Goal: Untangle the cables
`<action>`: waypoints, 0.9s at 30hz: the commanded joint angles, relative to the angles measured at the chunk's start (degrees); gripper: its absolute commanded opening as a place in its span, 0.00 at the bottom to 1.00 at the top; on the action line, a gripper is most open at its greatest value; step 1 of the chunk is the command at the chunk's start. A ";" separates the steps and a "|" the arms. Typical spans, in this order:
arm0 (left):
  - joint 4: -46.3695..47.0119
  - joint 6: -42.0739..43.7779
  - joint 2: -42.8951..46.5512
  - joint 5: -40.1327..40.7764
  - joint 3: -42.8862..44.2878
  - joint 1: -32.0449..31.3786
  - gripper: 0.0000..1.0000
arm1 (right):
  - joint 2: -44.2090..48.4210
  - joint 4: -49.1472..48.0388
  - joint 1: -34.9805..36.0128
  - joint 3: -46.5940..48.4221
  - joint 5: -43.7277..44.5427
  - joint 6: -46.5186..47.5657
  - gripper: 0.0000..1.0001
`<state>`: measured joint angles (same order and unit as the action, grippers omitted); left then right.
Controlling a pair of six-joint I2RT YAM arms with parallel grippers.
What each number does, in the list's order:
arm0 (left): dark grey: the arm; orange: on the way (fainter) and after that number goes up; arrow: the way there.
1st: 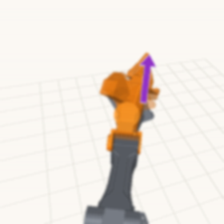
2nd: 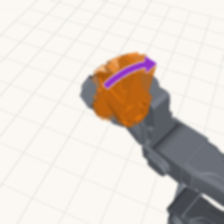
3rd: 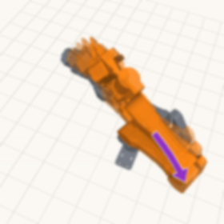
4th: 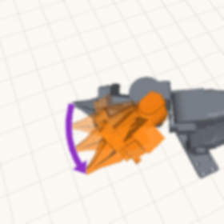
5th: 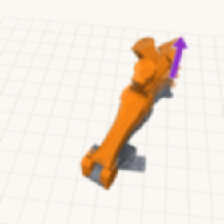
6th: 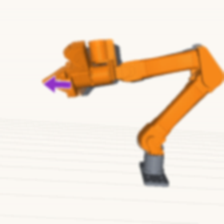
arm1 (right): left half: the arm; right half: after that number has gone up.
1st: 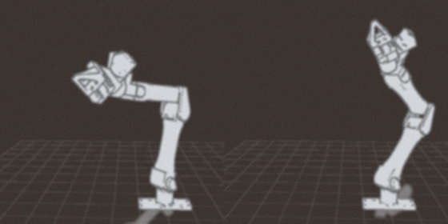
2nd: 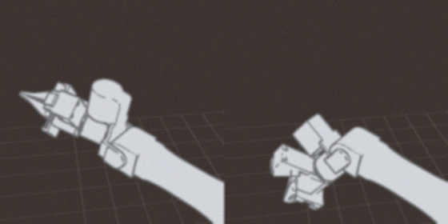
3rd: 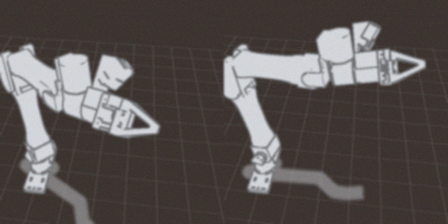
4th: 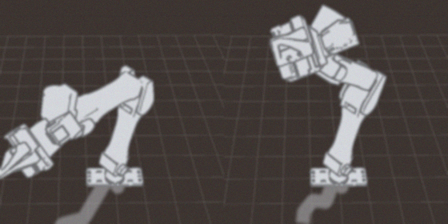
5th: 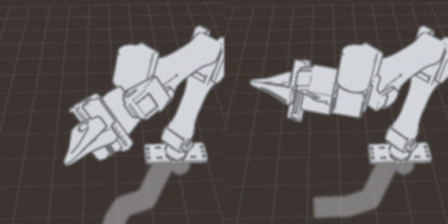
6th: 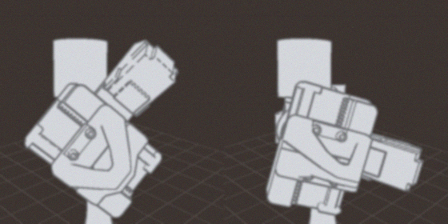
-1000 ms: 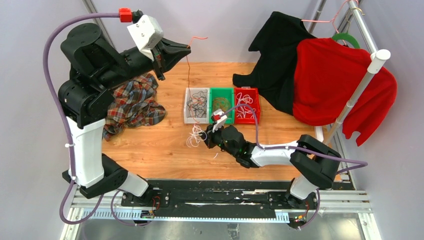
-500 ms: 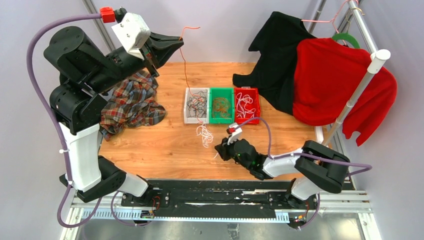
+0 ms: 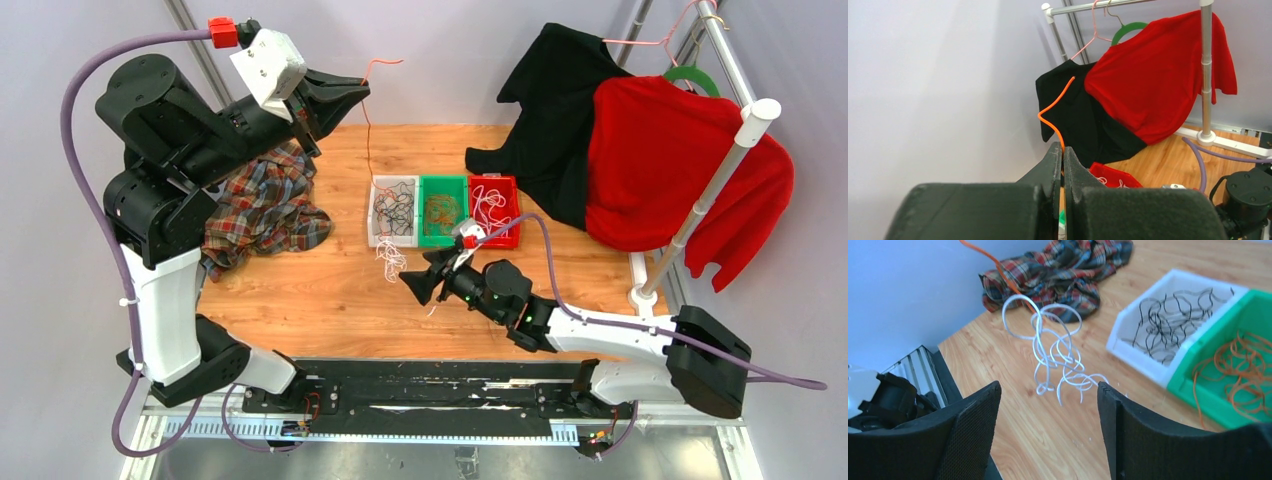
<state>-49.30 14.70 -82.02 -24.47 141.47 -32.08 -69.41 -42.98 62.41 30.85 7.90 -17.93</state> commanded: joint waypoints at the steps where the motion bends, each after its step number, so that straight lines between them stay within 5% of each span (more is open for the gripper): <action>1: 1.81 -0.41 0.54 -0.69 0.17 -0.62 0.00 | -2.76 1.01 0.96 4.87 -2.23 4.04 0.70; 8: 1.84 -0.20 0.68 -0.45 0.81 -0.62 0.00 | -9.76 1.10 0.79 8.12 -1.70 2.35 0.51; 12: 1.76 0.38 0.81 -0.21 1.00 -0.62 0.00 | -10.45 1.08 0.78 7.77 -0.44 1.37 0.06; 13: 1.77 0.62 0.81 0.04 1.12 -0.62 0.00 | -10.24 1.37 0.69 7.25 0.44 0.91 0.01; 27: 11.09 9.56 -0.38 13.39 3.87 -0.62 0.00 | -9.57 -3.25 -4.04 -15.07 12.71 -9.26 0.01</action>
<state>-45.56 19.79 -82.39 -18.76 144.16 -32.16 -78.35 -43.05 60.05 20.38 14.17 -22.26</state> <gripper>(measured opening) 0.017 0.010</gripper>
